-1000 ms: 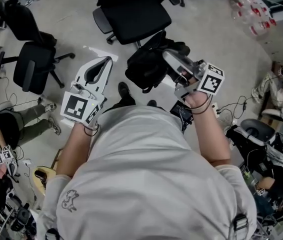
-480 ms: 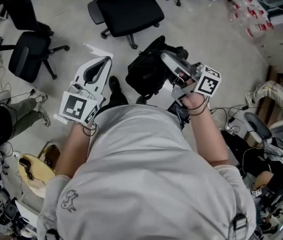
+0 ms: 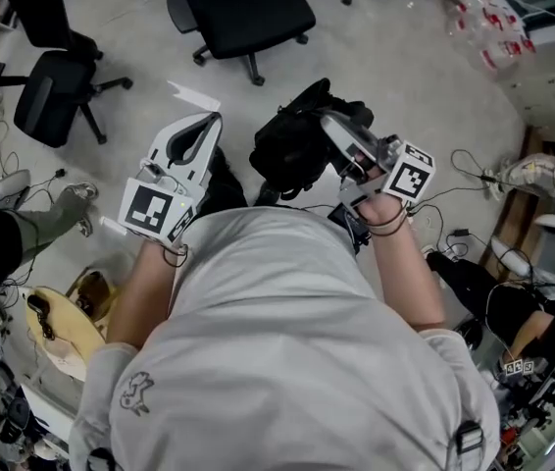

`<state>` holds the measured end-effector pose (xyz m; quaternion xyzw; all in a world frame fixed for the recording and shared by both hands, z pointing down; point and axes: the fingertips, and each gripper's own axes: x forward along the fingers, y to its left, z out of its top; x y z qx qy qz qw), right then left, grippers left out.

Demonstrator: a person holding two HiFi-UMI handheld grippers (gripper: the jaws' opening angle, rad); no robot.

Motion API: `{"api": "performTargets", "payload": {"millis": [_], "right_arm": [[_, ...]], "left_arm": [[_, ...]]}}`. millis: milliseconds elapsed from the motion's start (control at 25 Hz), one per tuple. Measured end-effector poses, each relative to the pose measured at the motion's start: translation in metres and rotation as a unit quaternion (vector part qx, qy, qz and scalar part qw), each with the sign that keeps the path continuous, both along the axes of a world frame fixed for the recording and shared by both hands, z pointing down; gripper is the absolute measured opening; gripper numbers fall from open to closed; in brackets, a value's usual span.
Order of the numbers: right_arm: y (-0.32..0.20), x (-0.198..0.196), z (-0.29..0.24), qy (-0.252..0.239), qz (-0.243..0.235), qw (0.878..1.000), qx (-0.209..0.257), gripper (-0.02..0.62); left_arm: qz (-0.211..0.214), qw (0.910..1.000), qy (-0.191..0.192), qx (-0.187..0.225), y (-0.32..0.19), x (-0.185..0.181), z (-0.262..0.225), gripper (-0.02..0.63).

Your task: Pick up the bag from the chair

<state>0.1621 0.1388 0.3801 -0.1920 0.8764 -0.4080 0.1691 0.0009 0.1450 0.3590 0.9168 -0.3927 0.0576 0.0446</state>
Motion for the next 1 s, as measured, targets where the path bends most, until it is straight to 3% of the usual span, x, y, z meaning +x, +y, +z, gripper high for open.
{"api": "performTargets", "payload": {"millis": [240,560,760,1000], "right_arm": [[0.015,0.006,0.004,-0.003,0.014,1.000,-0.002,0.034],[0.031,-0.013,0.002,0.001,0.028,1.000,0.005,0.034],[0.036,-0.038,0.006,0.010,0.051,0.999,-0.002,0.034],[0.050,-0.096,0.007,0.013,0.064,0.998,0.003,0.034]], "left_arm": [[0.008,0.9999,-0.006,0.012,0.010,0.002,-0.007,0.011],[0.015,0.9998,-0.010,0.006,0.030,-0.028,-0.004,0.011],[0.019,0.9997,-0.012,0.008,0.043,-0.061,-0.006,0.011],[0.027,0.9995,-0.012,0.011,0.059,-0.125,-0.005,0.011]]}}
